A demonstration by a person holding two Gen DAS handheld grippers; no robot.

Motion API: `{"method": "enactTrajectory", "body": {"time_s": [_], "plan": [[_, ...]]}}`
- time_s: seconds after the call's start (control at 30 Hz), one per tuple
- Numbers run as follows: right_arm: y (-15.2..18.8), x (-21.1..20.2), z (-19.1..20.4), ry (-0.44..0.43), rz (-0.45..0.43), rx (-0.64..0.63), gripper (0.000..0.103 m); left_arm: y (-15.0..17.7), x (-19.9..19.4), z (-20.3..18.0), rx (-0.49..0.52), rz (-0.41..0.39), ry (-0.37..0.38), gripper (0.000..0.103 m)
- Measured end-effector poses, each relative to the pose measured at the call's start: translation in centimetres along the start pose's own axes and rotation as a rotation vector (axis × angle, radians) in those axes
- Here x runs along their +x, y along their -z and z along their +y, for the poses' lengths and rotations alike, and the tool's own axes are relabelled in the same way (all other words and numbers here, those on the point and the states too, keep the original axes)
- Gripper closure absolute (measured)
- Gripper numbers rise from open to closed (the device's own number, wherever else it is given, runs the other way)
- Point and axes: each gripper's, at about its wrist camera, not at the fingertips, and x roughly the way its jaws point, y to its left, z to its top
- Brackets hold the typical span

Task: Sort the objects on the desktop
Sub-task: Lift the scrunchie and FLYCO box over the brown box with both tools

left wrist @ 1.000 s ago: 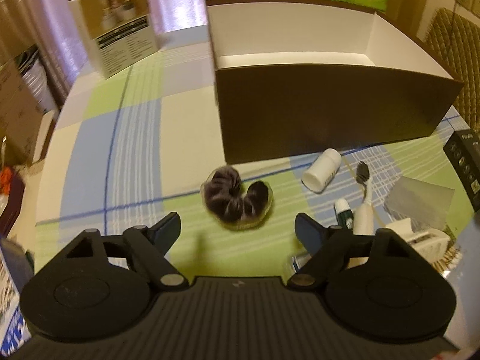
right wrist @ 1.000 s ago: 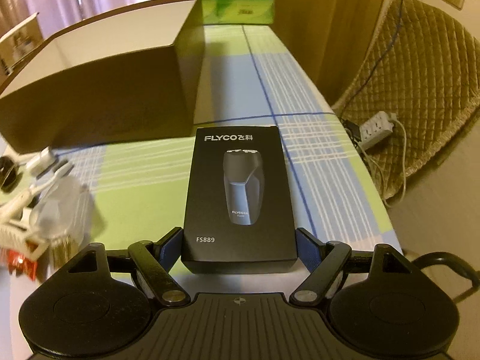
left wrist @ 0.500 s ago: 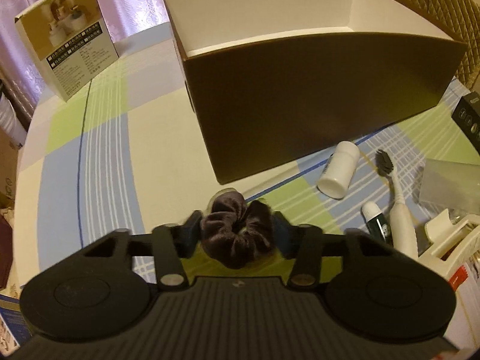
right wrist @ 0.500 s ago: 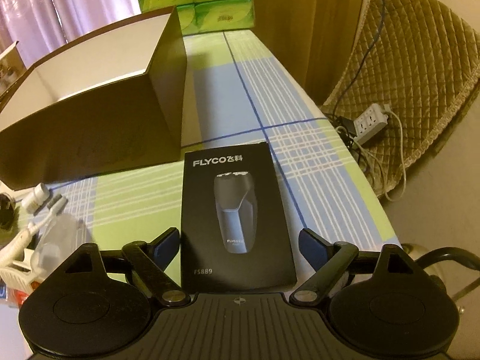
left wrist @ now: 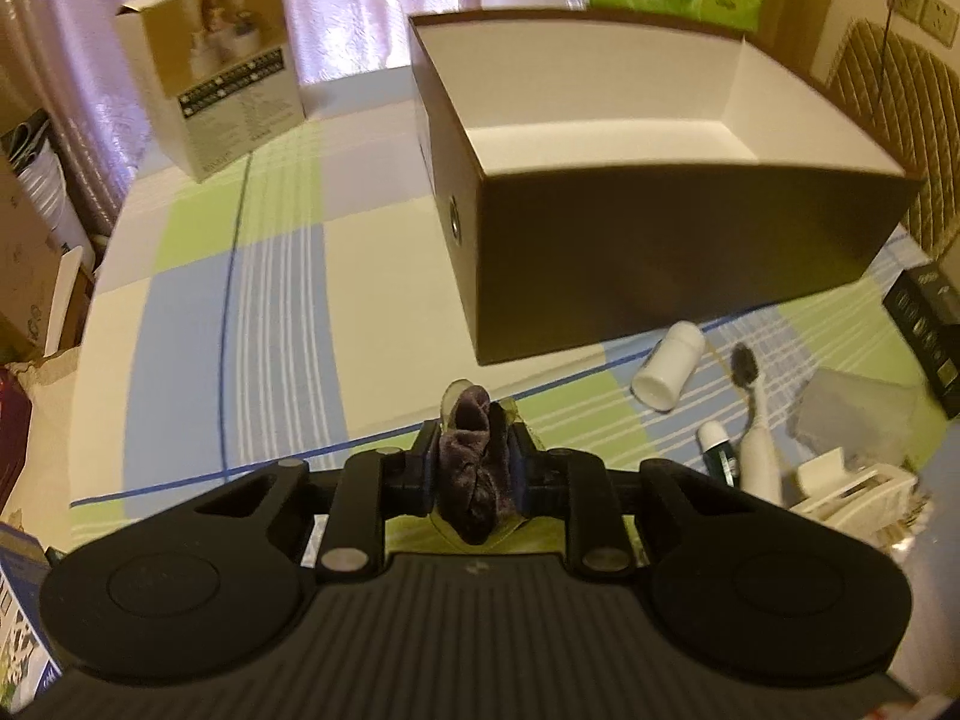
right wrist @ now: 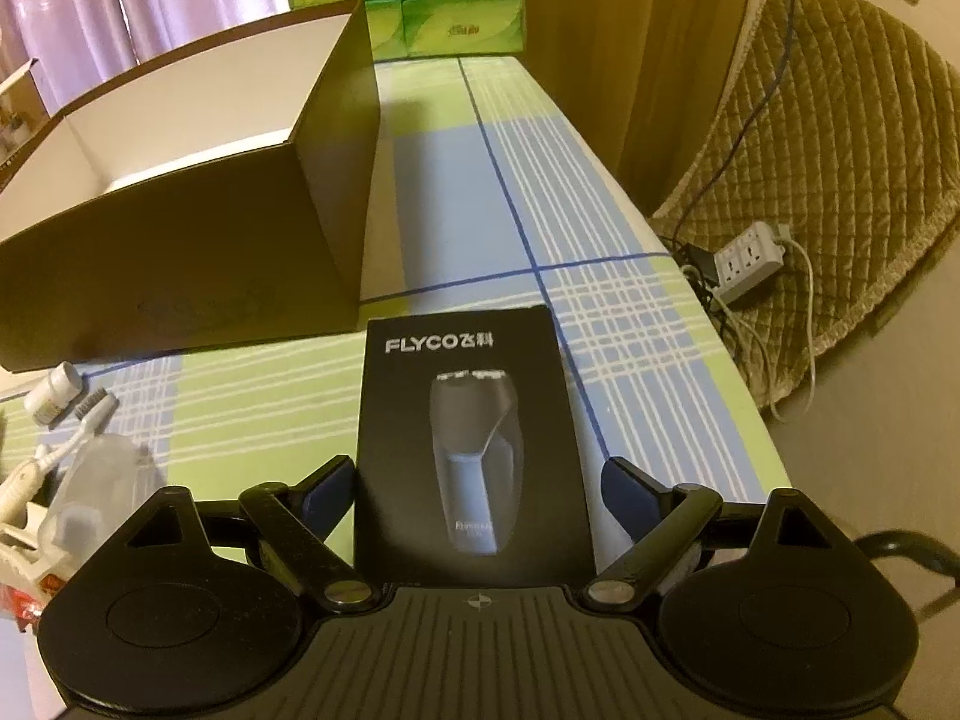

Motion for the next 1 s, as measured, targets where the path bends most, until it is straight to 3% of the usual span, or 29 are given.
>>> {"method": "enactTrajectory", "body": {"time_s": [0.27, 0.33, 0.47, 0.6, 0.77, 1.0], "plan": [[-0.7, 2.0, 0.2, 0.001, 0.046, -0.033, 0.017, -2.4, -3.4, -0.8, -0.010, -0.075, 0.015, 0.084], [-0.5, 2.4, 0.3, 0.014, 0.067, -0.050, 0.027, -3.3, -4.0, -1.2, -0.010, -0.094, 0.028, 0.084], [-0.3, 2.0, 0.3, 0.041, 0.083, -0.052, 0.027, -5.1, -4.6, -2.2, 0.016, -0.121, 0.046, 0.084], [-1.4, -0.6, -0.6, 0.033, 0.029, 0.001, 0.027, -6.6, -4.8, -3.2, 0.029, -0.144, 0.065, 0.084], [-5.5, -4.9, -0.7, -0.010, -0.095, 0.017, 0.027, -9.1, -4.6, -3.9, 0.036, -0.181, 0.078, 0.084], [-11.8, -7.8, 3.3, -0.142, -0.216, -0.026, 0.027, -12.8, -3.1, -4.5, 0.028, -0.199, 0.076, 0.084]]}}
